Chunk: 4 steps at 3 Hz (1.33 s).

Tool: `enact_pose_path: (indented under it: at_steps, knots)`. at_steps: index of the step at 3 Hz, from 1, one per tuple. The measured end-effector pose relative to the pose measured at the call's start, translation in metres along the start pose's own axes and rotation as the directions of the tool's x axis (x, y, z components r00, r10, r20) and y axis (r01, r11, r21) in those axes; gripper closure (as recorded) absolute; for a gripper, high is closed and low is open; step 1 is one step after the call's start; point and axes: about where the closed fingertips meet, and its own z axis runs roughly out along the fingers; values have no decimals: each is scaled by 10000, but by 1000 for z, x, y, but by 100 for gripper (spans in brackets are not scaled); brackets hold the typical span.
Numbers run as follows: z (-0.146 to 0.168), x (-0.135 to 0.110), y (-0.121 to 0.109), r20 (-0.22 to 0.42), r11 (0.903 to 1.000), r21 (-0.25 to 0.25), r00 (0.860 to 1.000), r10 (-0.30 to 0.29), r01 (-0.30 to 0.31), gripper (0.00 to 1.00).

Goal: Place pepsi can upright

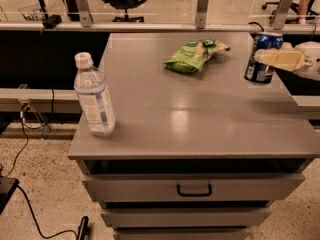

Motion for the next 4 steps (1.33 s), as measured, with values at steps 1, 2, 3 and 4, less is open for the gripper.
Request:
enact_pose_path:
  at_steps: [1, 2, 3, 4]
  knots:
    - [3, -1, 0, 7, 9966, -33, 9966, -826, 826, 100]
    - [3, -1, 0, 4, 9966, -31, 9966, -820, 820, 100]
    - [3, -1, -3, 281, 9853, -26, 9849, -1708, 1709, 100]
    - [-5, 5, -7, 600, 9421, 295, 9402, -3352, 3340, 100]
